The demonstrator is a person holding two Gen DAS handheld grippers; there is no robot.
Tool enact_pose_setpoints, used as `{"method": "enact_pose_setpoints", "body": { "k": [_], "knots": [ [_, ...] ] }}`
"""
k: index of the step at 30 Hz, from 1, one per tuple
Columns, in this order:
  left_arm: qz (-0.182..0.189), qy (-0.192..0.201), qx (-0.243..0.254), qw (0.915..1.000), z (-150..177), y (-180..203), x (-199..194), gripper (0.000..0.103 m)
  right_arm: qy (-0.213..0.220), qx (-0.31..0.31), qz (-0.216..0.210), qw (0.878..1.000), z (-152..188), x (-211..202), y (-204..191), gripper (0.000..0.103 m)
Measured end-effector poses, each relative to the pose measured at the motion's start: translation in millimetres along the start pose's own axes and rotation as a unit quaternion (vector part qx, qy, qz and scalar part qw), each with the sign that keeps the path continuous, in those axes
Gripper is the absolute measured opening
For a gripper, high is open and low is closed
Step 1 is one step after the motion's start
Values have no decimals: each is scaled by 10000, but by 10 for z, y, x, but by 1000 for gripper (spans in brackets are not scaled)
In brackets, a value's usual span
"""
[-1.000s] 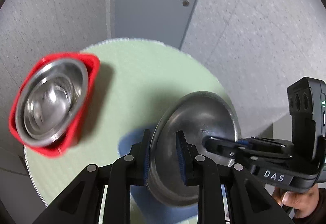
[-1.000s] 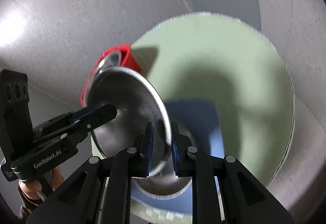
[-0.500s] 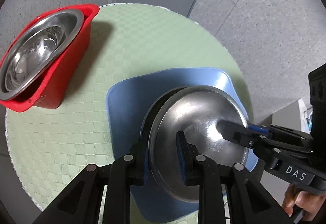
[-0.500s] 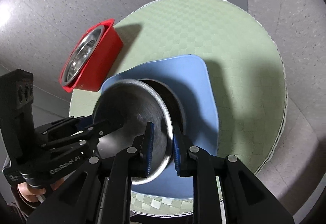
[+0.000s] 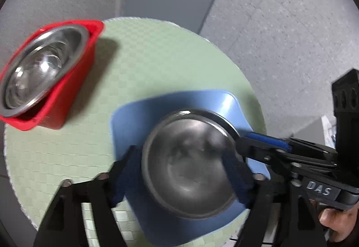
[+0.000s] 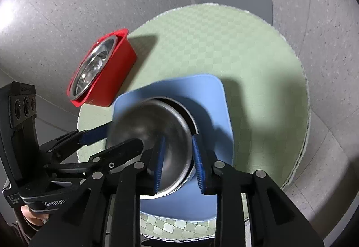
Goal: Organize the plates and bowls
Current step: 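Carry the small steel bowl over the blue plate and lower it, then grip the light-blue plate edge with the right gripper beneath the stacked bowls, then lift the blue plate with its bowls and lower it onto the red basin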
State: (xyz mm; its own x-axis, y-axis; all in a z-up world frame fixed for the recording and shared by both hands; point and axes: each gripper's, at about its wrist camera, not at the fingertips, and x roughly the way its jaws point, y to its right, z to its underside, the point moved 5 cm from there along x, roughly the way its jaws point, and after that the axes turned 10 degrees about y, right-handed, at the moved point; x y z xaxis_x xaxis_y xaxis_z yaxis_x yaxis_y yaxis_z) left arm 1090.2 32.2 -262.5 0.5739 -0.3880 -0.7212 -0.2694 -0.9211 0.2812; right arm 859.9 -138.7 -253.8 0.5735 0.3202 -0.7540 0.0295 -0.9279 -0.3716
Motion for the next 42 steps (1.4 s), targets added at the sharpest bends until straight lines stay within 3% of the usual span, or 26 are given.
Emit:
{"method": "enact_pose_setpoints", "body": {
  "k": [2, 4, 7, 8, 17, 19, 21, 22, 25, 35, 42],
  "knots": [
    [1, 134, -96, 9999, -15, -64, -90, 85, 132, -72, 118, 9998, -22, -60, 17, 49],
    [-126, 232, -231, 9994, -24, -183, -165, 87, 261, -148, 259, 9992, -39, -119, 60, 55],
    [-315, 257, -396, 9984, 32, -349, -216, 91, 266, -133, 456, 9985, -25, -113, 173, 73],
    [-377, 229, -450, 9980, 62, -401, -209, 91, 224, -111, 468, 9986, -8, -85, 208, 73],
    [-398, -307, -816, 9954, 403, -559, 13, 88, -391, 420, -95, 9983, 282, 331, 319, 73],
    [-301, -362, -794, 9957, 419, -517, 56, 80, -465, 508, -257, 9973, 308, 390, 309, 69],
    [-190, -428, -767, 9960, 404, -489, 106, 65, -556, 583, -406, 9959, 326, 440, 317, 58],
    [-106, -431, -766, 9961, 398, -478, 125, 63, -615, 653, -492, 9948, 340, 470, 327, 49],
    [98, -424, -609, 9972, 377, -477, 163, 49, -610, 730, -573, 9938, 351, 485, 339, 45],
    [-11, -98, -498, 9987, 285, -464, -14, 49, -429, 703, -636, 9946, 191, 355, 202, 44],
    [-64, 339, -504, 9981, -75, -517, -426, 49, -192, 400, -865, 9953, -289, 208, -133, 45]
  ]
}}
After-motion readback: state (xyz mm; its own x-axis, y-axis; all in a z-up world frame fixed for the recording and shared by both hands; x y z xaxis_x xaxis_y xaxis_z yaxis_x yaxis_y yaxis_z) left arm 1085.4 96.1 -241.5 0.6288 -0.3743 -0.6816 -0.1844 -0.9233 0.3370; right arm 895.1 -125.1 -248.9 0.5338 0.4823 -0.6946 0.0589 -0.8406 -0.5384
